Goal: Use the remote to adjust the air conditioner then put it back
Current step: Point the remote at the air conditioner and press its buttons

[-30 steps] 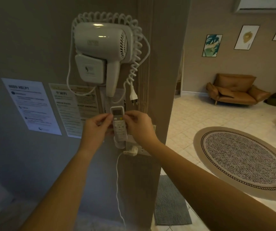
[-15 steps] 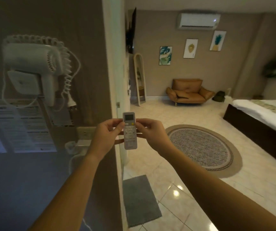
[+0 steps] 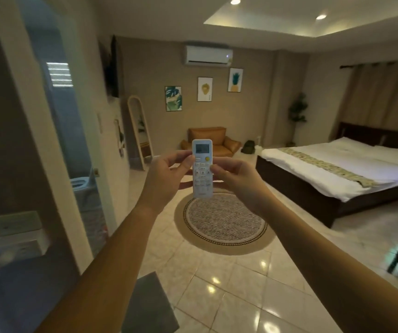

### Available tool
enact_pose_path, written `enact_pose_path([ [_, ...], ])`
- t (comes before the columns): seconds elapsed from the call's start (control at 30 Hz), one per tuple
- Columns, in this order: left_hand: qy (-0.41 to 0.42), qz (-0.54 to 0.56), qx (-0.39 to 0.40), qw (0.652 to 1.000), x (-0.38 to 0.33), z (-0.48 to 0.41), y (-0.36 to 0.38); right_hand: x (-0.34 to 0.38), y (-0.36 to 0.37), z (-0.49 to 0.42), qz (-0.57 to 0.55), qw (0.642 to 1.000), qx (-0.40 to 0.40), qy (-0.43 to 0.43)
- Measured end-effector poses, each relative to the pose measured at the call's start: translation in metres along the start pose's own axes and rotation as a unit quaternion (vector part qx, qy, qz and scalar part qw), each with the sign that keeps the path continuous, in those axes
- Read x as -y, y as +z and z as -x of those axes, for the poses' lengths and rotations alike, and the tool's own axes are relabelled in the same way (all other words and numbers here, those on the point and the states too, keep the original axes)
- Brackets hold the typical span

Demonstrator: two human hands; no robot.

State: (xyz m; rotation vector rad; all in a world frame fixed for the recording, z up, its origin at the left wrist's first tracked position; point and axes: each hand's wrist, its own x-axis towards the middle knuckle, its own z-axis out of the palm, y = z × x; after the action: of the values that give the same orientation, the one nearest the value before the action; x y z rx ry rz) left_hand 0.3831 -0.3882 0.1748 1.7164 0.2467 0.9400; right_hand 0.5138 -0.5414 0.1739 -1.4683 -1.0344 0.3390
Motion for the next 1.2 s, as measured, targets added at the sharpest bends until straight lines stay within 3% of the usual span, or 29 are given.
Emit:
enact_pose_path([
  [0.23,0.022,0.021,0.039,0.999,-0.033,-0.010,0.099,0.010,-0.101,0.027,0.010,0.999,-0.039,-0.025],
  [0.43,0.043,0.036,0.063,0.996,-0.056,-0.022,0.131,0.025,-0.138,0.035,0.004,0.996,-0.065,-0.060],
  [1.2,0.048,0.050,0.101,0.992,-0.058,-0.042,0.122,0.028,-0.136,0.012,-0.009,0.996,-0.067,-0.054],
])
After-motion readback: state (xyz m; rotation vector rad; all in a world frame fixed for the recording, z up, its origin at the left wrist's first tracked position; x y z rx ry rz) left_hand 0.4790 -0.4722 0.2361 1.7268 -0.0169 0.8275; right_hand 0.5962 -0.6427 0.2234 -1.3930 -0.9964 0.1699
